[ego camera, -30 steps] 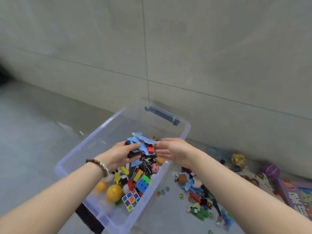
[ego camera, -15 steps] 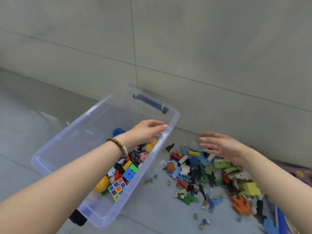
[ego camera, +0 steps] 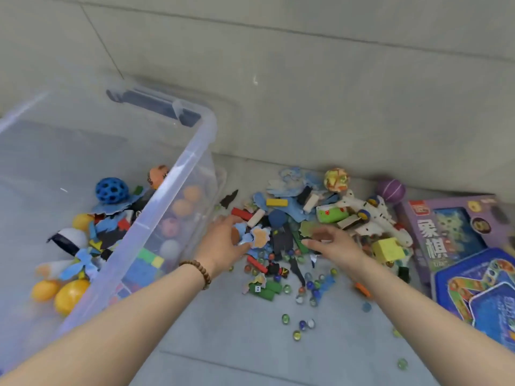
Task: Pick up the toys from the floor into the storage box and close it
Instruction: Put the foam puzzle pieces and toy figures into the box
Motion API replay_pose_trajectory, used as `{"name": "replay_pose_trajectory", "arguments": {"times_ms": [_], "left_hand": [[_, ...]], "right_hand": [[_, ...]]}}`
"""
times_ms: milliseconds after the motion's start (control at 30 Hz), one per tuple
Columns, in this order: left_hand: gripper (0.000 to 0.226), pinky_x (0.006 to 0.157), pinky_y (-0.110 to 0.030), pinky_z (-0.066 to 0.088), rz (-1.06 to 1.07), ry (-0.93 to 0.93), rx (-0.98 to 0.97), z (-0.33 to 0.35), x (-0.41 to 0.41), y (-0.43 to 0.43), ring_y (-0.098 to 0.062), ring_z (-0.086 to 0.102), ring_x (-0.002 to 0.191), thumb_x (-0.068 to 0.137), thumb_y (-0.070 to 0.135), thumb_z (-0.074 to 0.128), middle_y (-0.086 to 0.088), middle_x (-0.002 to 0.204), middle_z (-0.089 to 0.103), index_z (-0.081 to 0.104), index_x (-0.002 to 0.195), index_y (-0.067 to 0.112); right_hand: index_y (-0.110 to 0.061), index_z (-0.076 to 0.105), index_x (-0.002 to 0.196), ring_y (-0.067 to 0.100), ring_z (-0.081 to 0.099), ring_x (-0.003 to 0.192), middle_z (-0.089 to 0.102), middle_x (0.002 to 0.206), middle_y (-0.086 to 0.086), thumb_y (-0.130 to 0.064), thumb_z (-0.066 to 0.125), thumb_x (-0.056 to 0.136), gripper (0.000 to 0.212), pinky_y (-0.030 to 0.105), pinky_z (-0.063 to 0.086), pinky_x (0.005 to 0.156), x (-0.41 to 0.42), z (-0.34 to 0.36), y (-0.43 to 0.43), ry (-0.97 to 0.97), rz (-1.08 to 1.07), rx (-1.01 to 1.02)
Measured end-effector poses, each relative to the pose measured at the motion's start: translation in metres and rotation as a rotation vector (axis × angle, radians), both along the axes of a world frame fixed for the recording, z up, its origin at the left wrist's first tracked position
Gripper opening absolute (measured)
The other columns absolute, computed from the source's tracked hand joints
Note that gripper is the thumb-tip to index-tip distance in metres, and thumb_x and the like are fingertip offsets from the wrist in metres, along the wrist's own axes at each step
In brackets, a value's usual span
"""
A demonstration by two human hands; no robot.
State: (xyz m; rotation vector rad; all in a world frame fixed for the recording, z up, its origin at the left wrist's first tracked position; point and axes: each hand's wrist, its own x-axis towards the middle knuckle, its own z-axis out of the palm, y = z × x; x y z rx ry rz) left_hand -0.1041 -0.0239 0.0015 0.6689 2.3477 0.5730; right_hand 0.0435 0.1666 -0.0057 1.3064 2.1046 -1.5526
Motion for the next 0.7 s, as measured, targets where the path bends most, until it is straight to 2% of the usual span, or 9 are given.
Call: {"name": "replay_pose_trajectory", "arguments": {"times_ms": [67, 133, 267, 367, 467, 567, 633, 700], "left_hand": [[0.060, 0.098, -0.032, 0.039, 0.017, 0.087, -0.045, -0.013, -0.005, -0.006, -0.027, 0.047, 0.117, 0.077, 0.034, 0.071, -0.008, 0.129, 0.046, 0.048, 0.130, 0.017], [0.059, 0.099, -0.030, 0.037, 0.039, 0.059, -0.080, -0.024, -0.009, -0.011, -0.028, 0.046, 0.118, 0.079, 0.031, 0.069, -0.010, 0.131, 0.043, 0.046, 0.131, 0.017], [0.050, 0.080, -0.019, 0.033, 0.058, 0.039, -0.024, -0.038, -0.014, -0.013, -0.024, 0.054, 0.105, 0.081, 0.021, 0.066, -0.009, 0.123, 0.049, 0.048, 0.127, 0.016], [0.046, 0.078, -0.021, 0.033, 0.072, 0.049, 0.037, -0.043, -0.016, -0.011, -0.023, 0.054, 0.099, 0.080, 0.019, 0.066, -0.009, 0.118, 0.052, 0.049, 0.123, 0.017], [0.045, 0.079, -0.021, 0.033, 0.074, 0.072, 0.041, -0.046, -0.016, -0.009, -0.022, 0.053, 0.099, 0.082, 0.020, 0.066, -0.007, 0.118, 0.052, 0.050, 0.124, 0.016], [0.039, 0.081, -0.022, 0.036, 0.128, 0.088, 0.126, -0.046, -0.017, -0.007, -0.018, 0.052, 0.095, 0.087, 0.022, 0.062, -0.008, 0.117, 0.052, 0.052, 0.123, 0.012], [0.034, 0.082, -0.022, 0.038, 0.205, -0.013, 0.246, -0.041, -0.016, -0.001, -0.016, 0.053, 0.096, 0.089, 0.025, 0.059, -0.008, 0.116, 0.054, 0.052, 0.119, 0.011], [0.033, 0.082, -0.026, 0.045, 0.385, -0.302, 0.382, -0.033, -0.011, 0.008, -0.016, 0.057, 0.095, 0.091, 0.026, 0.058, -0.008, 0.116, 0.055, 0.048, 0.117, 0.010]], "right_hand": [[-0.010, 0.059, 0.117, 0.016, 0.058, 0.100, 0.062, 0.110, 0.003, -0.028, 0.074, 0.078, 0.045, 0.030, 0.048, 0.086, -0.007, -0.017, -0.008, 0.013, -0.016, -0.034], [-0.008, 0.061, 0.112, 0.016, 0.060, 0.091, 0.063, 0.096, 0.002, -0.026, 0.075, 0.078, 0.041, 0.025, 0.046, 0.078, -0.014, -0.032, -0.015, 0.029, -0.049, -0.012], [-0.009, 0.064, 0.096, 0.017, 0.059, 0.078, 0.059, 0.075, -0.003, -0.027, 0.075, 0.077, 0.029, 0.029, 0.049, 0.076, -0.030, -0.042, -0.023, 0.002, -0.095, 0.135], [-0.013, 0.065, 0.081, 0.017, 0.057, 0.073, 0.057, 0.070, -0.006, -0.029, 0.075, 0.076, 0.019, 0.030, 0.048, 0.076, -0.034, -0.043, -0.026, -0.021, -0.091, 0.149], [-0.018, 0.062, 0.066, 0.014, 0.055, 0.068, 0.060, 0.067, -0.005, -0.024, 0.074, 0.078, 0.018, 0.029, 0.047, 0.073, -0.034, -0.041, -0.027, 0.035, -0.131, 0.072], [-0.015, 0.061, 0.072, 0.016, 0.059, 0.074, 0.064, 0.075, -0.002, -0.018, 0.069, 0.083, 0.013, 0.026, 0.045, 0.068, -0.034, -0.029, -0.028, 0.147, -0.231, -0.066], [-0.013, 0.063, 0.081, 0.013, 0.061, 0.070, 0.066, 0.077, -0.001, -0.019, 0.068, 0.084, 0.008, 0.026, 0.046, 0.064, -0.036, -0.018, -0.026, 0.197, -0.273, -0.162], [-0.012, 0.066, 0.088, 0.005, 0.063, 0.063, 0.068, 0.080, -0.002, -0.021, 0.069, 0.083, 0.010, 0.020, 0.048, 0.060, -0.040, -0.010, -0.030, 0.222, -0.286, -0.259]]}}
